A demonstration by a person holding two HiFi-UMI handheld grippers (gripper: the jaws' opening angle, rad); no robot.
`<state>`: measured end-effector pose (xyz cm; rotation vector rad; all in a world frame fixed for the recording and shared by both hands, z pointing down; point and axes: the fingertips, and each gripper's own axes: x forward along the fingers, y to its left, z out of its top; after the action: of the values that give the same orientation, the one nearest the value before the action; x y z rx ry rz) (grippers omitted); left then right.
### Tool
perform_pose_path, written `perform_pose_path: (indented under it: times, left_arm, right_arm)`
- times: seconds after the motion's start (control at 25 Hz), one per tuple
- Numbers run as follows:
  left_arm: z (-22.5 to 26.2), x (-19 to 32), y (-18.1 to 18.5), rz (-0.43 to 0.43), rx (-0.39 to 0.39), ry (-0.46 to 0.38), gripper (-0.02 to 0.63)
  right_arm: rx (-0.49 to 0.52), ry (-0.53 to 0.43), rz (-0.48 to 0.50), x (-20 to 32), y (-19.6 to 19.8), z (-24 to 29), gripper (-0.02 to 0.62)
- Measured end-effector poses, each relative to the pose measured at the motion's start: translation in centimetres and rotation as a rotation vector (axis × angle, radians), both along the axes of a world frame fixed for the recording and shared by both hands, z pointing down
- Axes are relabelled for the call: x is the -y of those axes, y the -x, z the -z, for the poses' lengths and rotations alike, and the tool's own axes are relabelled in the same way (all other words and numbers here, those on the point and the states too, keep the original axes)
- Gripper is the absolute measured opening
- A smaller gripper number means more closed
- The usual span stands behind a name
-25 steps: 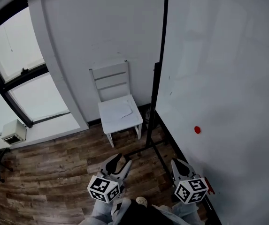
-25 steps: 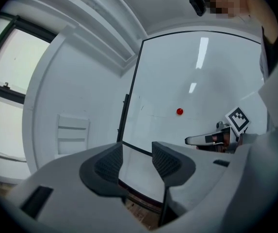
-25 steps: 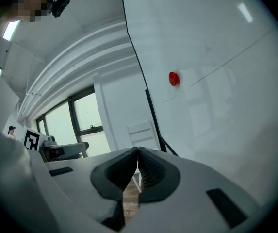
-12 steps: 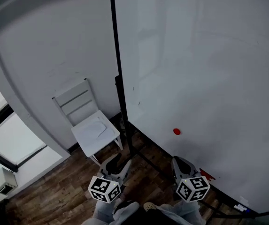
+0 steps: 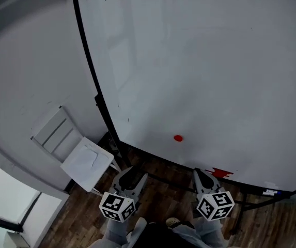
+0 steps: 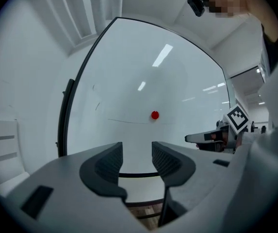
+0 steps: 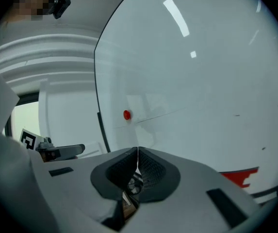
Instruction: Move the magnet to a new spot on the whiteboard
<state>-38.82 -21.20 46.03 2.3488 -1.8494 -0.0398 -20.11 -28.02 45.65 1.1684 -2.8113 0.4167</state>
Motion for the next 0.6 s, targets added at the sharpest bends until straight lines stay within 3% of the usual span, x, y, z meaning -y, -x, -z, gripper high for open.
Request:
perform_pose_path:
  times: [0.28,0.6]
  left_arm:
    - [0.9,3.0,-3.1,-0.135,0.003,-0.032,0.184]
    - [2.9,6.4,-5.9,-0.144,0.018,-0.106,0.184]
  right_arm:
    - [-0.007,0.002,-0.175,-0.7,-3.9,-0.3,0.028]
    - [-0.022,-0.005,-0.289,-1.6,-7.1,0.1,0.028]
